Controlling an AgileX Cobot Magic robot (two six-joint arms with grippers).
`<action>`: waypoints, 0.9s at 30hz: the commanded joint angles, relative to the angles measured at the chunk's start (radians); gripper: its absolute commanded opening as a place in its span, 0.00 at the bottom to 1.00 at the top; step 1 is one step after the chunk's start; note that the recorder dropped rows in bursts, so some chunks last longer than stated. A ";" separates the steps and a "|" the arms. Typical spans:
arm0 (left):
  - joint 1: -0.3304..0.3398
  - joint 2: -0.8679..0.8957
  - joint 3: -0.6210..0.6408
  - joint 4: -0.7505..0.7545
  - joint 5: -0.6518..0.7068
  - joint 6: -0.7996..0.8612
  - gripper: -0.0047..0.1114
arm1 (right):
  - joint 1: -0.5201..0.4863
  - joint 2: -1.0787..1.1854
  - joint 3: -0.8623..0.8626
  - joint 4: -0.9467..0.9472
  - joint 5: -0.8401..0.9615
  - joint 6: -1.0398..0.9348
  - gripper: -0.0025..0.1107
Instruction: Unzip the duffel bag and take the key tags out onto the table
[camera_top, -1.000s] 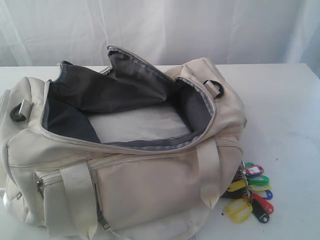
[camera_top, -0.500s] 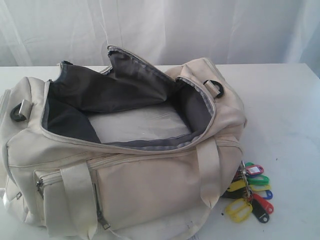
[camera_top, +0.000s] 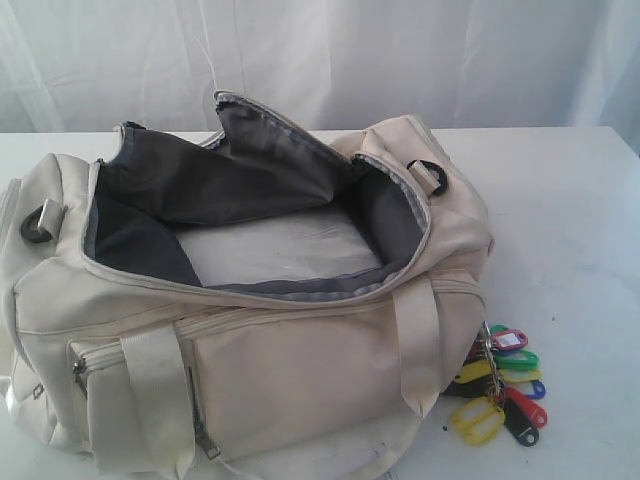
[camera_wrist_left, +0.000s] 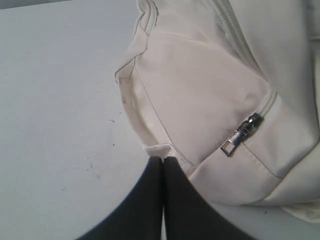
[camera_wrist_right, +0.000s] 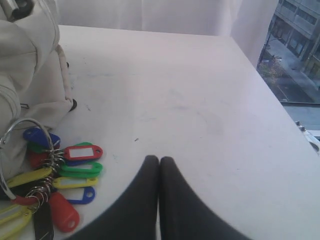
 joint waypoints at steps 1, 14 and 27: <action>0.002 -0.004 0.004 -0.009 -0.004 -0.006 0.04 | 0.059 -0.006 0.005 -0.102 -0.015 0.095 0.02; 0.002 -0.004 0.004 -0.009 -0.004 -0.006 0.04 | 0.085 -0.006 0.005 -0.147 -0.017 0.156 0.02; 0.002 -0.004 0.004 -0.009 -0.004 -0.006 0.04 | 0.085 -0.006 0.005 -0.147 -0.017 0.156 0.02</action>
